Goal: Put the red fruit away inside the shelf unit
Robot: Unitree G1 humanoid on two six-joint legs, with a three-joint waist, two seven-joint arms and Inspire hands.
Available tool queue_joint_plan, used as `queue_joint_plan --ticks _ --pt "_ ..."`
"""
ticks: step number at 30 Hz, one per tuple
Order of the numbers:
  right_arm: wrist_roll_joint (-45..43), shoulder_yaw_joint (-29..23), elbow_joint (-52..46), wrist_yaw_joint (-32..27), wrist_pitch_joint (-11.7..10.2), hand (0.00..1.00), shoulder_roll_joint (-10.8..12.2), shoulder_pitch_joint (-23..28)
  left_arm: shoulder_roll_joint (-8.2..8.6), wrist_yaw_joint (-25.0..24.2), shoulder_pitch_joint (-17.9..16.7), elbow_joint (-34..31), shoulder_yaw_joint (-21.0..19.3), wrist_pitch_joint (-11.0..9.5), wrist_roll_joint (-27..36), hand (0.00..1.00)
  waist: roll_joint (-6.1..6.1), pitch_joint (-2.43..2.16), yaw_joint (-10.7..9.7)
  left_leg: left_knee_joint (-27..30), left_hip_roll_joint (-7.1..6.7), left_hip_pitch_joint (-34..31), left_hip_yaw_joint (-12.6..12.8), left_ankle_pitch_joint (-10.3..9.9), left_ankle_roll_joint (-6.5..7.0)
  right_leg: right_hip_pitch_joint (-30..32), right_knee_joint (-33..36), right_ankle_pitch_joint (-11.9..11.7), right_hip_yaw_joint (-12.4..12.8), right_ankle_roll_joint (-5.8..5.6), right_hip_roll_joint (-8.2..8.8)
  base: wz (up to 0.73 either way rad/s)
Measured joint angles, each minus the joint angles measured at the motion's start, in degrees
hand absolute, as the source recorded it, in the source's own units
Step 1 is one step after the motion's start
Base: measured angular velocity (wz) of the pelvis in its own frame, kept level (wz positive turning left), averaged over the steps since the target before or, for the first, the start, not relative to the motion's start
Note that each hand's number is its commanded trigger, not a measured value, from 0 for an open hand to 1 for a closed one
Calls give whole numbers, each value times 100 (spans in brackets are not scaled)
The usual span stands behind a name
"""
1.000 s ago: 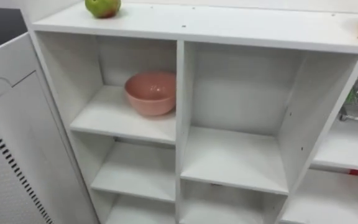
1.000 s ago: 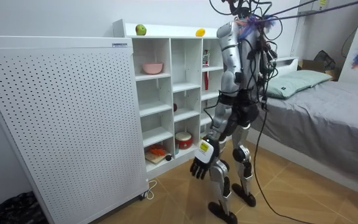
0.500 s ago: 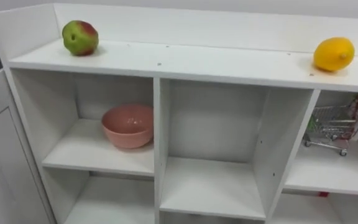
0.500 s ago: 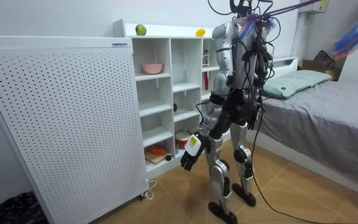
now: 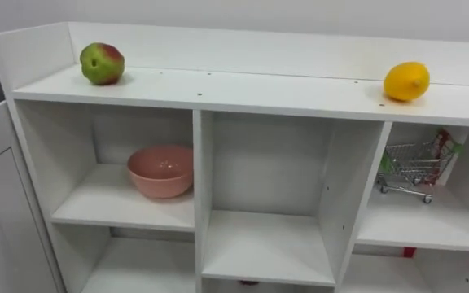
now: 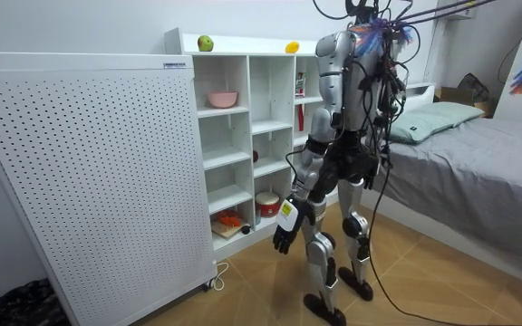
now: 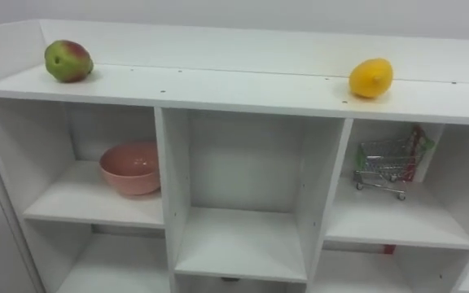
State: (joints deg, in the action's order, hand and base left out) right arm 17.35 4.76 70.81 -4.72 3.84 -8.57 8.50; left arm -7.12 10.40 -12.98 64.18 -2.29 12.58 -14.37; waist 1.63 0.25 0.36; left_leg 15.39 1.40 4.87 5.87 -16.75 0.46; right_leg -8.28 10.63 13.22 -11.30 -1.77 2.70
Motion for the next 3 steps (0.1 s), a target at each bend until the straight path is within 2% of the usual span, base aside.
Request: queue_joint_plan --ticks 3 --pt "-15 -130 87 55 96 0 0 -57 2 -108 -13 0 -140 8 -158 0 -14 0 2 -7 -1 10 11 0 0 -3 3 0 19 0 3 -1"
